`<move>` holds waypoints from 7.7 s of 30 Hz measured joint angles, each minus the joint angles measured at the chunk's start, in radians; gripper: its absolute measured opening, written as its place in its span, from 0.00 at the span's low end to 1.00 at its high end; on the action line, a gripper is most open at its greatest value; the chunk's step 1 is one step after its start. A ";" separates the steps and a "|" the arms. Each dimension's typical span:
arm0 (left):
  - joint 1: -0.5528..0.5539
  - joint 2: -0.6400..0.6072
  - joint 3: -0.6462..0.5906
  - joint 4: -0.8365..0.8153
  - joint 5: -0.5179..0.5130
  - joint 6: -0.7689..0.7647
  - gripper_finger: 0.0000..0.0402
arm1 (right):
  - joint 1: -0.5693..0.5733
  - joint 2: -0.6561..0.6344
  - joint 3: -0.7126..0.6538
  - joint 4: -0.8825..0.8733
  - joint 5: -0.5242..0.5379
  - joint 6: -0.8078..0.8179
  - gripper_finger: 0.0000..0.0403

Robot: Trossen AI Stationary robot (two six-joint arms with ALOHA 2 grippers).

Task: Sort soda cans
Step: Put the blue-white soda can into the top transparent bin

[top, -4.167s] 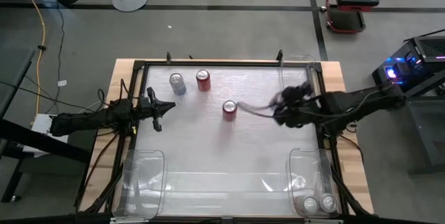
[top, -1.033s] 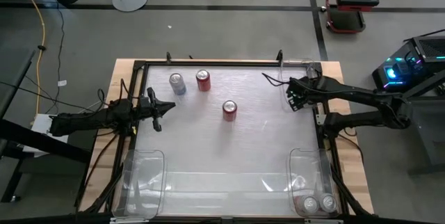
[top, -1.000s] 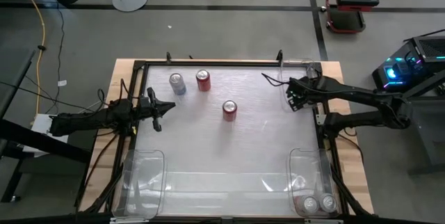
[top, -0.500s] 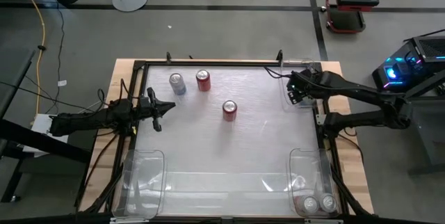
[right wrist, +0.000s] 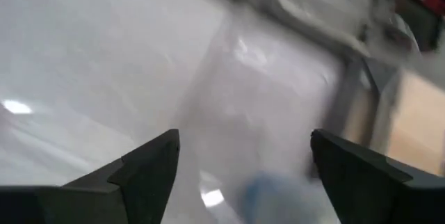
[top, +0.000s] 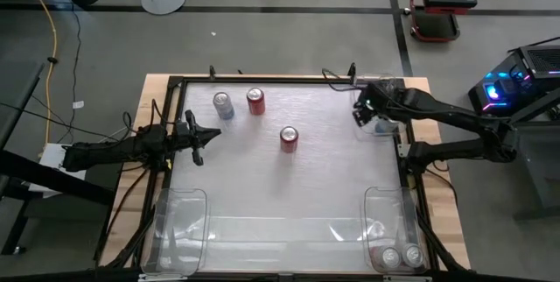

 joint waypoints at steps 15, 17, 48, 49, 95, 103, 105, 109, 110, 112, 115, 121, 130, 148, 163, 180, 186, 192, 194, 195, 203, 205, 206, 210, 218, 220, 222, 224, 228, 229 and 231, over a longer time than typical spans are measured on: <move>0.000 0.000 0.000 0.016 -0.007 -0.010 0.01 | 0.185 0.229 -0.115 1.334 -0.333 -0.404 0.75; 0.000 0.000 0.000 0.014 -0.021 -0.016 0.01 | 0.186 0.320 -0.069 1.385 -0.333 -0.429 0.75; 0.152 0.432 0.419 -0.274 -0.267 -0.088 0.59 | 0.646 0.485 0.327 0.463 0.336 -0.240 0.75; 0.170 0.492 0.430 -0.271 -0.266 -0.101 0.62 | 0.684 0.459 0.291 0.475 0.371 -0.201 0.75; 0.512 0.869 0.342 0.028 -0.066 -0.077 0.80 | 1.004 0.351 -0.085 0.859 0.735 0.080 0.75; 0.511 0.859 0.418 -0.107 -0.124 -0.097 0.80 | 1.004 0.351 -0.085 0.860 0.734 0.109 0.75; 0.511 0.859 0.407 -0.129 -0.168 -0.117 0.80 | 1.004 0.351 -0.085 0.863 0.734 0.109 0.75; 0.511 0.858 0.366 -0.091 -0.171 -0.180 0.80 | 1.004 0.351 -0.085 0.865 0.732 0.108 0.75; 0.511 0.858 0.353 -0.074 -0.164 -0.190 0.80 | 1.004 0.351 -0.085 0.865 0.732 0.108 0.75; 0.512 0.858 0.325 -0.026 -0.156 -0.197 0.80 | 1.004 0.351 -0.085 0.865 0.731 0.108 0.75; 0.512 0.858 0.296 0.029 -0.151 -0.204 0.80 | 1.004 0.351 -0.085 0.864 0.731 0.106 0.75; 0.512 0.856 0.293 0.083 -0.145 -0.171 0.80 | 1.004 0.351 -0.085 0.864 0.731 0.088 0.75; 0.486 0.852 0.350 -0.032 -0.183 -0.187 0.80 | 1.004 0.351 -0.085 0.866 0.727 0.092 0.75; 0.454 0.864 0.221 0.132 -0.210 -0.243 0.80 | 1.004 0.351 -0.084 0.866 0.724 0.106 0.75; 0.481 1.029 0.223 0.267 -0.147 -0.230 0.74 | 1.004 0.351 -0.084 0.866 0.724 0.099 0.75; 0.282 0.855 0.479 0.014 -0.098 -0.071 0.67 | 1.120 0.329 0.069 0.900 0.839 -0.151 0.75; 0.148 0.929 0.676 0.037 0.018 -0.041 0.67 | 1.184 0.272 0.156 0.814 0.841 -0.241 0.75; -0.028 1.150 0.768 0.184 0.117 -0.016 0.67 | 1.245 0.199 0.153 0.626 0.893 -0.076 0.75; -0.083 1.246 0.799 0.240 0.137 -0.013 0.67 | 1.257 0.189 0.152 0.525 0.896 0.035 0.75; -0.107 1.295 0.818 0.270 0.144 -0.005 0.67 | 1.262 0.187 0.151 0.476 0.896 0.092 0.75; -0.189 1.667 1.073 0.329 0.154 0.046 0.67 | 1.304 0.184 0.150 0.176 0.883 0.478 0.75; -0.189 1.754 1.134 0.322 0.164 0.046 0.67 | 1.320 0.184 0.150 0.128 0.882 0.540 0.75; -0.186 1.791 1.162 0.318 0.163 0.047 0.67 | 1.328 0.184 0.150 0.109 0.883 0.571 0.75; -0.167 1.914 1.241 0.316 0.167 0.033 0.67 | 1.358 0.184 0.150 0.067 0.880 0.652 0.75; -0.121 2.060 1.295 0.297 0.164 -0.001 0.68 | 1.371 0.199 0.150 0.058 0.832 0.709 0.75; -0.114 2.069 1.296 0.307 0.168 -0.009 0.71 | 1.370 0.210 0.150 0.051 0.815 0.727 0.75; -0.109 2.069 1.296 0.304 0.170 -0.010 0.73 | 1.370 0.224 0.150 0.041 0.802 0.752 0.75; -0.106 2.069 1.296 0.306 0.169 -0.018 0.75 | 1.370 0.238 0.150 0.033 0.796 0.774 0.75; -0.089 2.064 1.295 0.302 0.267 -0.023 0.78 | 1.367 0.263 0.150 0.029 0.784 0.791 0.75; -0.082 2.061 1.295 0.300 0.302 -0.026 0.79 | 1.364 0.267 0.150 0.029 0.774 0.789 0.75; -0.069 2.050 1.294 0.281 0.363 -0.041 0.80 | 1.354 0.269 0.149 0.028 0.746 0.782 0.75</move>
